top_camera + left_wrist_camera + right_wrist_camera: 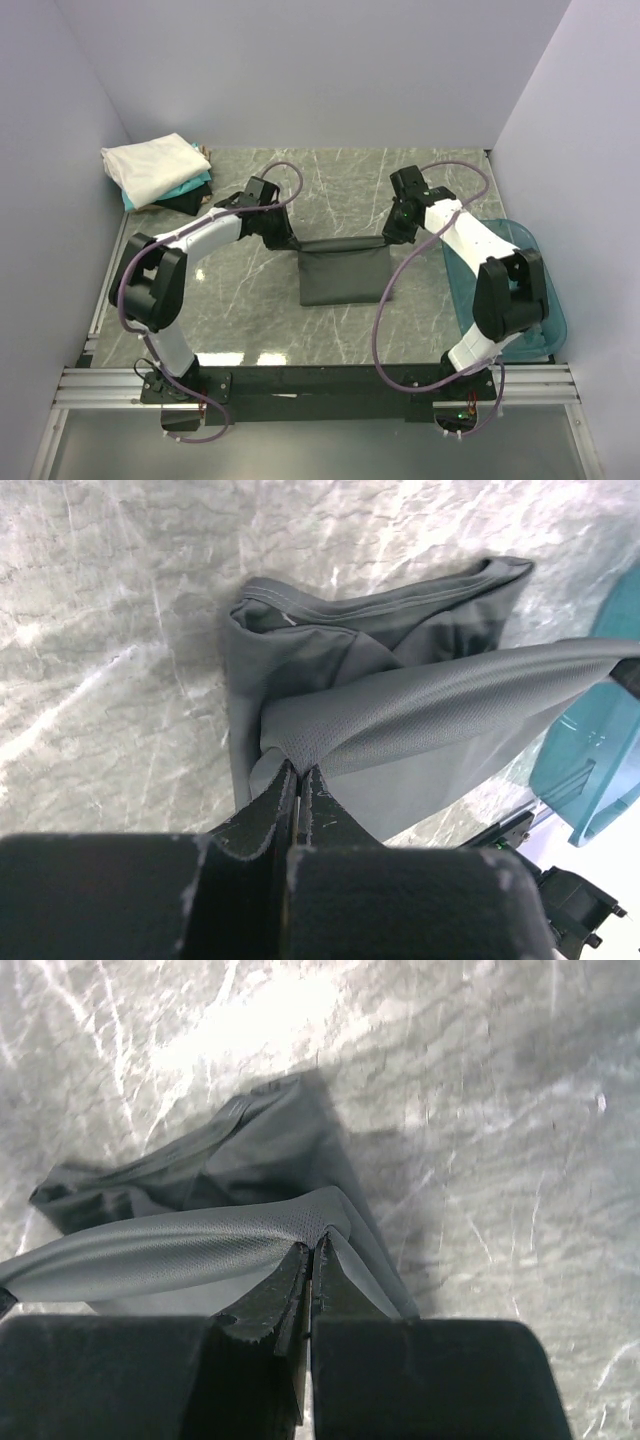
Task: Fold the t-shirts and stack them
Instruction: Fold the tshirt
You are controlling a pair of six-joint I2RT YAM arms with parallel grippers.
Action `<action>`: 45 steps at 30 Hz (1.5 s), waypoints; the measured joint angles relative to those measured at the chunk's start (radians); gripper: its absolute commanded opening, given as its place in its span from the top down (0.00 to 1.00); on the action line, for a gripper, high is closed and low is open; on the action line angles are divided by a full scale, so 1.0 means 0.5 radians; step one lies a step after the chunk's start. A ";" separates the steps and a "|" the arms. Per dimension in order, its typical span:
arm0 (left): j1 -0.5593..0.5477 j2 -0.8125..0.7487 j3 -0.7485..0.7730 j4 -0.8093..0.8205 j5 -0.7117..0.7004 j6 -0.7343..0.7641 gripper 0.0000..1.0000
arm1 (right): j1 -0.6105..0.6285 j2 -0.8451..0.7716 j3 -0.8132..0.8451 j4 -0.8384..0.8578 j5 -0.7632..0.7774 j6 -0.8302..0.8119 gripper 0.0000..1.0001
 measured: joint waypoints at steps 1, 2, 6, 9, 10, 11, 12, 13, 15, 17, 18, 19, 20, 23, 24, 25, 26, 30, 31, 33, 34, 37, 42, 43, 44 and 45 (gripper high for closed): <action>0.003 0.024 0.009 -0.004 0.006 0.003 1.00 | -0.007 0.038 0.018 0.002 -0.006 -0.010 1.00; 0.005 0.041 0.017 -0.005 0.011 0.005 0.99 | -0.011 0.064 0.030 0.002 -0.009 -0.017 1.00; 0.014 0.129 0.091 -0.034 0.018 0.021 0.69 | -0.024 0.169 0.072 -0.008 -0.025 -0.050 0.72; 0.028 0.157 0.124 -0.092 -0.030 0.052 0.33 | -0.040 0.218 0.130 -0.050 -0.022 -0.097 0.48; 0.037 0.156 0.130 -0.118 -0.056 0.052 0.28 | -0.047 0.229 0.154 -0.057 -0.021 -0.111 0.46; 0.046 0.156 0.140 -0.140 -0.082 0.050 0.20 | -0.056 0.240 0.194 -0.077 -0.022 -0.132 0.44; 0.055 0.156 0.148 -0.154 -0.112 0.054 0.18 | -0.060 0.247 0.232 -0.081 -0.023 -0.145 0.41; 0.062 0.155 0.153 -0.167 -0.131 0.052 0.17 | -0.063 0.248 0.266 -0.082 -0.022 -0.159 0.40; 0.078 0.146 0.156 -0.179 -0.163 0.053 0.16 | -0.063 0.245 0.326 -0.086 -0.021 -0.189 0.38; 0.084 0.131 0.155 -0.179 -0.169 0.053 0.16 | -0.063 0.228 0.340 -0.072 -0.022 -0.224 0.38; 0.083 0.120 0.149 -0.166 -0.164 0.051 0.16 | -0.062 0.215 0.337 -0.076 -0.024 -0.240 0.38; 0.083 0.105 0.131 -0.141 -0.155 0.051 0.16 | -0.061 0.200 0.327 -0.071 -0.028 -0.256 0.39; 0.083 0.081 0.103 -0.114 -0.142 0.050 0.16 | -0.055 0.176 0.301 -0.051 -0.036 -0.271 0.39; 0.083 0.002 -0.015 -0.038 -0.082 0.047 0.15 | -0.031 0.100 0.176 -0.013 -0.079 -0.296 0.40; 0.083 -0.016 -0.053 -0.008 -0.060 0.046 0.15 | -0.009 0.080 0.130 -0.009 -0.092 -0.301 0.40; 0.083 -0.031 -0.090 0.012 -0.038 0.043 0.15 | 0.021 0.070 0.086 0.001 -0.109 -0.306 0.40; 0.082 -0.040 -0.122 0.031 -0.015 0.042 0.15 | 0.060 0.067 0.047 0.011 -0.128 -0.307 0.40; 0.082 -0.050 -0.241 0.121 0.053 0.033 0.14 | 0.259 0.073 -0.052 0.036 -0.193 -0.297 0.40; 0.081 -0.054 -0.268 0.133 0.063 0.032 0.14 | 0.317 0.080 -0.057 0.043 -0.208 -0.289 0.40; 0.081 -0.067 -0.333 0.174 0.092 0.026 0.14 | 0.422 0.106 -0.057 0.087 -0.246 -0.269 0.40; 0.081 -0.076 -0.364 0.188 0.105 0.021 0.14 | 0.469 0.127 -0.057 0.109 -0.260 -0.262 0.41; 0.079 -0.115 -0.445 0.246 0.143 -0.008 0.13 | 0.557 0.209 -0.059 0.142 -0.292 -0.252 0.41; 0.076 -0.140 -0.520 0.369 0.209 -0.042 0.13 | 0.641 0.287 -0.177 0.218 -0.311 -0.218 0.40; 0.073 -0.140 -0.529 0.386 0.216 -0.047 0.13 | 0.647 0.287 -0.207 0.227 -0.317 -0.213 0.41; 0.072 -0.140 -0.539 0.411 0.226 -0.058 0.13 | 0.654 0.287 -0.244 0.244 -0.327 -0.205 0.41; 0.071 -0.140 -0.545 0.429 0.230 -0.065 0.13 | 0.658 0.287 -0.281 0.261 -0.341 -0.196 0.41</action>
